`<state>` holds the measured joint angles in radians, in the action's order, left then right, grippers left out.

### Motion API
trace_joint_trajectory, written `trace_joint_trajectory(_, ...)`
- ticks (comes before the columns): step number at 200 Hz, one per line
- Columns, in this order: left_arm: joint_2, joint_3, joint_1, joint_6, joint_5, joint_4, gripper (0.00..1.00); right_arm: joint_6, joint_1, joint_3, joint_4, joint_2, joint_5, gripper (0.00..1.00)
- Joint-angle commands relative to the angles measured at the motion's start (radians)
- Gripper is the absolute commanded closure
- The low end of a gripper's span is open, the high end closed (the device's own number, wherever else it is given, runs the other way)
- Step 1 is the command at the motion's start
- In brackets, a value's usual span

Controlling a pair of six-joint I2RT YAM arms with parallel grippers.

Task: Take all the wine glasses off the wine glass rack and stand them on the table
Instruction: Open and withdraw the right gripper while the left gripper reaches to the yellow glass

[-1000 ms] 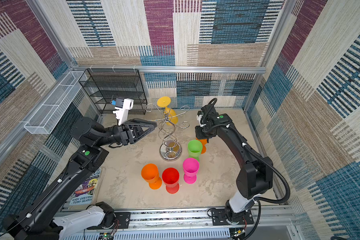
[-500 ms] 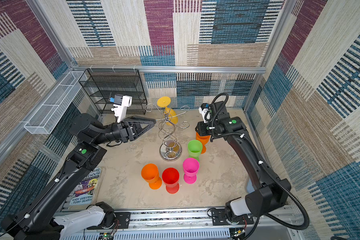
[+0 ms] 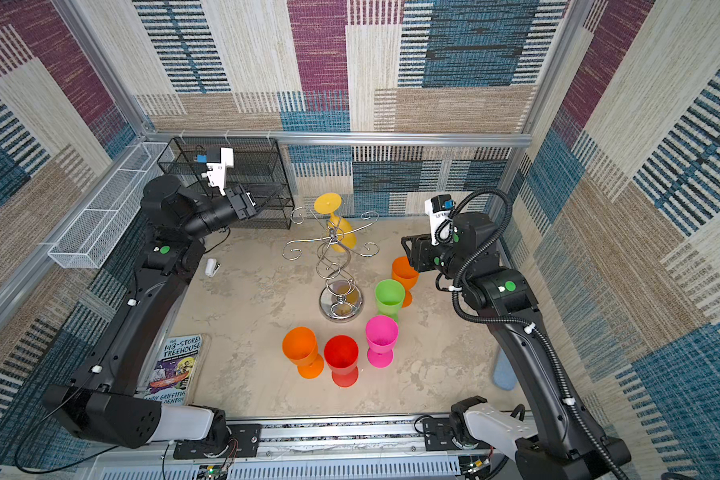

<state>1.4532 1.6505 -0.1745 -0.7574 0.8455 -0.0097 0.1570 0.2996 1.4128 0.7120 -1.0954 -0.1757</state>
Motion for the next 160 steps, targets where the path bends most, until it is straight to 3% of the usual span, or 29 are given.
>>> trace_joint_trajectory(1,0.122,0.144,0.017,0.206,0.070,-0.220,0.53,0.009,-0.002,-0.012,-0.073,0.009,0.019,0.47)
trace_joint_trajectory(31,0.369,0.425,0.045,0.260,0.223,-0.379,0.54,0.010,-0.002,-0.034,-0.074,0.019,0.010,0.47)
trace_joint_trajectory(56,0.575,0.727,0.047,0.379,0.257,-0.643,0.54,0.009,-0.004,-0.048,-0.072,0.036,0.007,0.47)
trace_joint_trajectory(74,0.682,0.856,0.046,0.368,0.308,-0.685,0.54,0.007,-0.005,-0.058,-0.069,0.045,0.008,0.46)
trace_joint_trajectory(100,0.742,0.896,0.045,0.363,0.334,-0.684,0.54,0.009,-0.007,-0.073,-0.069,0.055,0.009,0.46)
trace_joint_trajectory(160,0.762,0.820,0.019,0.413,0.342,-0.685,0.54,0.014,-0.009,-0.084,-0.073,0.057,-0.004,0.46)
